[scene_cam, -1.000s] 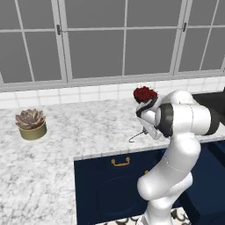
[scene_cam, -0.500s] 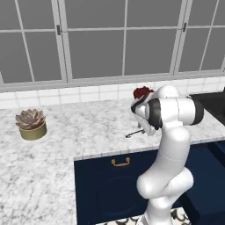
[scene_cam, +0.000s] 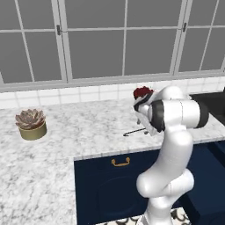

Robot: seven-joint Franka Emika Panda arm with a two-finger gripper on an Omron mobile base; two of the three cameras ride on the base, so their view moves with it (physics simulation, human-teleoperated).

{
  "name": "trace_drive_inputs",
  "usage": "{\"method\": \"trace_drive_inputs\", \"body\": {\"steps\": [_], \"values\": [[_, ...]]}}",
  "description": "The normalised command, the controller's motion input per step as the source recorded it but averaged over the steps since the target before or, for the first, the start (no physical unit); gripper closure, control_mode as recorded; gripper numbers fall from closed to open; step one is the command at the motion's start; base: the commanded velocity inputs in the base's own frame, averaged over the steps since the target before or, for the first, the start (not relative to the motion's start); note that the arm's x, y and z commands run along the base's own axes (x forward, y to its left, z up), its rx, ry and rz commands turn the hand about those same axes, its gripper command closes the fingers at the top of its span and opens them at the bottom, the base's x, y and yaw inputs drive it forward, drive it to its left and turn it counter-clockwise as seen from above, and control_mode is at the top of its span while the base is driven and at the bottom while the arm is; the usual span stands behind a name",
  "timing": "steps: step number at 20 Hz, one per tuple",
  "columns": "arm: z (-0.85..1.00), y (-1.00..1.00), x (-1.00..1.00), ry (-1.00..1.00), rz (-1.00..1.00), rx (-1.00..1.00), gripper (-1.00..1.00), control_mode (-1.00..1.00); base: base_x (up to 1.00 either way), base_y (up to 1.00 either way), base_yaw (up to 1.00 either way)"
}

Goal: Pick the ladle from the drawer and place it on the counter.

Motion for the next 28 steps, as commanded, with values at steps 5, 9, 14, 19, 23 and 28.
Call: {"method": "trace_drive_inputs", "body": {"steps": [5, 9, 14, 19, 23, 28], "values": [[0.93, -0.02, -1.0, -0.04, -0.06, 0.0, -1.0, -1.0, 0.0, 0.0, 0.0], [1.0, -0.3, -1.0, 0.05, -0.02, 0.0, -1.0, -1.0, 0.0, 0.0, 0.0], [1.0, -0.4, -0.92, 0.03, 0.01, 0.2, -1.0, -1.0, 0.0, 0.0, 0.0], [0.82, -0.69, -0.51, 0.0, 0.15, 0.59, -1.0, -1.0, 0.0, 0.0, 0.0], [-0.02, -1.0, 0.36, -0.01, 0.11, 0.5, -1.0, -1.0, 0.0, 0.0, 0.0], [-0.26, -0.35, 1.0, -0.13, 0.02, 0.13, -1.0, -1.0, 0.0, 0.0, 0.0]]}}
